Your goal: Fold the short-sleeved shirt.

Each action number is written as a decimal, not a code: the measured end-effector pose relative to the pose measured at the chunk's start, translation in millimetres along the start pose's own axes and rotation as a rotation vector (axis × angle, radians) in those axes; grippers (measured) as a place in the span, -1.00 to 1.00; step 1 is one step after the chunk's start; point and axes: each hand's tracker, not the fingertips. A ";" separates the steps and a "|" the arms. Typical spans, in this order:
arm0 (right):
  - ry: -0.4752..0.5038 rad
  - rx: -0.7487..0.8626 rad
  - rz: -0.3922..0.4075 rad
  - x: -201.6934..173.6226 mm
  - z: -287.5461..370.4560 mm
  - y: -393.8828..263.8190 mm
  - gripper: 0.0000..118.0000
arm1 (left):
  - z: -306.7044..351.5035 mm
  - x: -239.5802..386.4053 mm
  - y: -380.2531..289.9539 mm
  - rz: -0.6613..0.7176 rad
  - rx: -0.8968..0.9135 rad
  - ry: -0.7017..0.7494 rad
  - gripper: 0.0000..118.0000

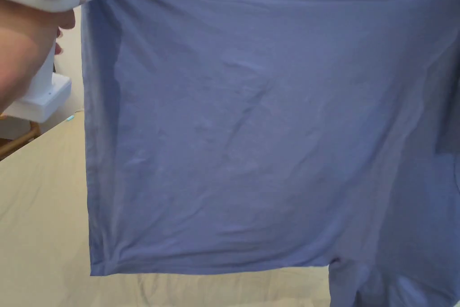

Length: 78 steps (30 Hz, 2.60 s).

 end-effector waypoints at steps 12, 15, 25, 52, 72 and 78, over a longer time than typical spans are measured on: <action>-0.064 -0.042 0.100 -32.9 -147.3 0.0 -0.95 | -157.8 24.9 1.9 -0.053 -0.097 0.024 -1.00; -0.073 -0.064 0.153 -42.4 -176.3 -4.2 -0.95 | -190.4 34.1 -7.4 -0.063 -0.107 0.037 -1.00; -0.076 -0.162 0.188 -72.8 -252.9 -49.3 -0.95 | -279.0 76.8 -54.9 -0.153 -0.198 0.045 -1.00; 0.305 -0.645 0.106 -171.7 -96.9 -379.2 -0.95 | -144.1 125.1 -422.7 -0.148 -0.660 -0.214 -1.00; 0.504 -1.051 0.085 -151.8 192.9 -444.7 -0.95 | 152.6 95.7 -505.7 -0.301 -0.967 -0.380 -1.00; 0.547 -1.138 0.126 -146.1 220.6 -432.1 -0.95 | 184.9 95.3 -496.9 -0.391 -1.032 -0.446 -1.00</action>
